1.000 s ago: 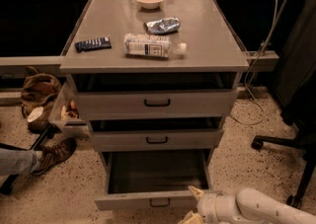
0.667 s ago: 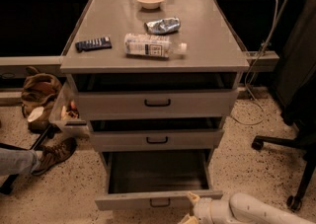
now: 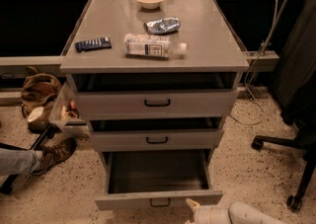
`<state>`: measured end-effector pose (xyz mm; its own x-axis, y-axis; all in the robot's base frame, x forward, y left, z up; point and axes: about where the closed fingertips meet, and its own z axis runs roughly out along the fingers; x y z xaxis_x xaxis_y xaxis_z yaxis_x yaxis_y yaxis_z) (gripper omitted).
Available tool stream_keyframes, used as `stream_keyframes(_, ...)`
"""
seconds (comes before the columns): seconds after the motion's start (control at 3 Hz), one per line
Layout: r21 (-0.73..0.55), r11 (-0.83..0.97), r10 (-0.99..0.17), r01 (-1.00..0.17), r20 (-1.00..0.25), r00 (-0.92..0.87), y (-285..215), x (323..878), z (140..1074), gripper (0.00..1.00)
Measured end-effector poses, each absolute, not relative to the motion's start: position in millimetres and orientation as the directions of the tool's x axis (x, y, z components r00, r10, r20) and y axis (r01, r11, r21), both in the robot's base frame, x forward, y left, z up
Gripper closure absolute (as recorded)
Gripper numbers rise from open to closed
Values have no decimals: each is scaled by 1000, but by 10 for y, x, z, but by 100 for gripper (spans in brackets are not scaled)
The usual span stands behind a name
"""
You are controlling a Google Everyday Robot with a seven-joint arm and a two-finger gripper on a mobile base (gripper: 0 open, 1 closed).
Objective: Close bottom drawer
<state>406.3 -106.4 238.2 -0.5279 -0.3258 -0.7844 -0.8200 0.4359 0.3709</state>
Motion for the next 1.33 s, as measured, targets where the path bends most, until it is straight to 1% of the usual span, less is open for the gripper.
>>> stream_keyframes(0.67,357,416,-358,-837,-781,-511,-872,4385,2225,0)
stream_keyframes(1.0,306,368,-399,-878,-801,-446,-604,4754,2288,0)
stream_keyframes(1.33,306,368,-399,-878,-801,-446,-604,4754,2288,0)
